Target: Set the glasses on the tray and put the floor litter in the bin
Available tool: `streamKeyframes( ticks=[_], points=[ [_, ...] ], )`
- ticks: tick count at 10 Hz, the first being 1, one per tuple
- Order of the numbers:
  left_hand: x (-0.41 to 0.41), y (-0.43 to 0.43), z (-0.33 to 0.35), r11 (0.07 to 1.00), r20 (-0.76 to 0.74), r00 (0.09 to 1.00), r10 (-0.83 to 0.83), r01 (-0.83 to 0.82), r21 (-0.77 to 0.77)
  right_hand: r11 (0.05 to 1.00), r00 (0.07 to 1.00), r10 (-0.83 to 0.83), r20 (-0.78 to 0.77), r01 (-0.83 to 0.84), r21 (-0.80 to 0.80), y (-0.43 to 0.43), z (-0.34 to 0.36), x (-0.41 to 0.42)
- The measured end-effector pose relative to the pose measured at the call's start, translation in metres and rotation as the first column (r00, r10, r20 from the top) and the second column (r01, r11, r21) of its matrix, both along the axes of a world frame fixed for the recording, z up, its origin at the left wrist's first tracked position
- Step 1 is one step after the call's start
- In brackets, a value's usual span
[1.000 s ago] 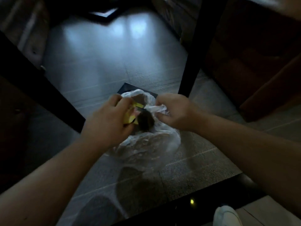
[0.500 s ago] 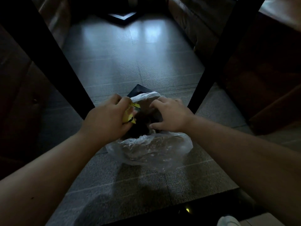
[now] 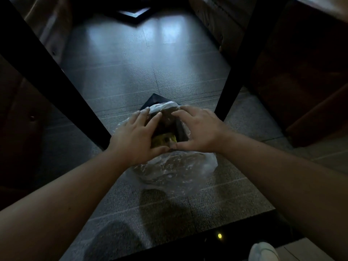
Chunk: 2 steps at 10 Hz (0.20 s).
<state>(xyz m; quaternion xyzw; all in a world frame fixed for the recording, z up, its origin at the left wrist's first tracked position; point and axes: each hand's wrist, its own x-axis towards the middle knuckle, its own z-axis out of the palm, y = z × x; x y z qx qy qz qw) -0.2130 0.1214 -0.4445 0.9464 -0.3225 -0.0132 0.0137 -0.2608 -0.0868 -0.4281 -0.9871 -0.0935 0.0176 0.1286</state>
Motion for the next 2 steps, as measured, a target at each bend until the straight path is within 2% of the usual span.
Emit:
streamKeyframes(
  ticks=[2],
  points=[
    [-0.017, 0.011, 0.029, 0.999, 0.140, 0.990, -0.036, 0.041, -0.032, 0.988, 0.993, 0.099, 0.067, -0.090, -0.129, 0.001, 0.027, -0.007]
  ],
)
